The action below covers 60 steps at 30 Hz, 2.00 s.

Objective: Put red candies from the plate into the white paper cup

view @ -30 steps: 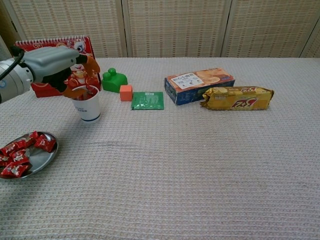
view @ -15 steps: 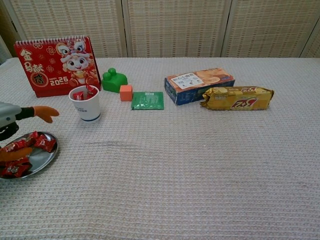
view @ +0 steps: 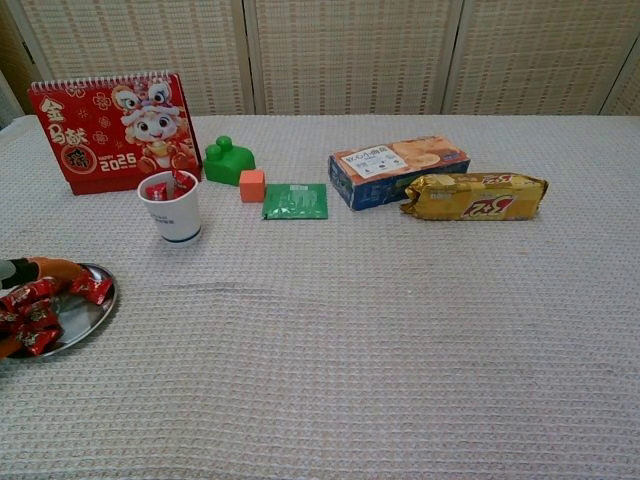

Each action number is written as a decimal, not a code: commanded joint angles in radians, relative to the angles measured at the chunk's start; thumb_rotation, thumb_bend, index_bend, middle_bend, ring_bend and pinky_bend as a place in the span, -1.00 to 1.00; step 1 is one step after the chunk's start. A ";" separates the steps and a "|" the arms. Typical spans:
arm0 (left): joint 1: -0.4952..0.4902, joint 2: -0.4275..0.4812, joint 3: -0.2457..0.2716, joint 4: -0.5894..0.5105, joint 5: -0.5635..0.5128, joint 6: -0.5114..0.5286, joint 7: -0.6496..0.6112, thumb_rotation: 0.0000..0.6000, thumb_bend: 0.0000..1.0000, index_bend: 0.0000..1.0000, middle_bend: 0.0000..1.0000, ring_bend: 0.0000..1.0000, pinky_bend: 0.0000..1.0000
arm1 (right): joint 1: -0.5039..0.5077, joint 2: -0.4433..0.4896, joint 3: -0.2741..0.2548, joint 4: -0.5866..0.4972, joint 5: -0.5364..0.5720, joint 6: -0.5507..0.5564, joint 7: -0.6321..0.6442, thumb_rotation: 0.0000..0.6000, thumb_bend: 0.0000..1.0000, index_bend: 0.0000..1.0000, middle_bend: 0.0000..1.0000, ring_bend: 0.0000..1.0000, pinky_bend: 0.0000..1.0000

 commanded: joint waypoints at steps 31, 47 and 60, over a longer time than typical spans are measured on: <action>0.032 -0.073 -0.034 0.096 0.071 0.027 0.045 1.00 -0.25 -0.03 0.00 0.65 1.00 | 0.003 -0.001 0.003 0.000 0.005 -0.006 -0.002 1.00 -0.88 -1.00 -1.00 -1.00 -0.72; -0.008 -0.019 -0.098 -0.019 0.069 0.007 0.025 1.00 -0.23 0.04 0.09 0.65 1.00 | 0.002 0.001 0.003 0.001 0.005 -0.004 0.003 1.00 -0.88 -1.00 -1.00 -1.00 -0.72; -0.178 -0.030 -0.302 -0.080 -0.053 -0.078 0.067 1.00 -0.23 0.04 0.08 0.65 1.00 | 0.006 -0.005 0.008 0.001 0.017 -0.015 -0.008 1.00 -0.88 -1.00 -1.00 -1.00 -0.72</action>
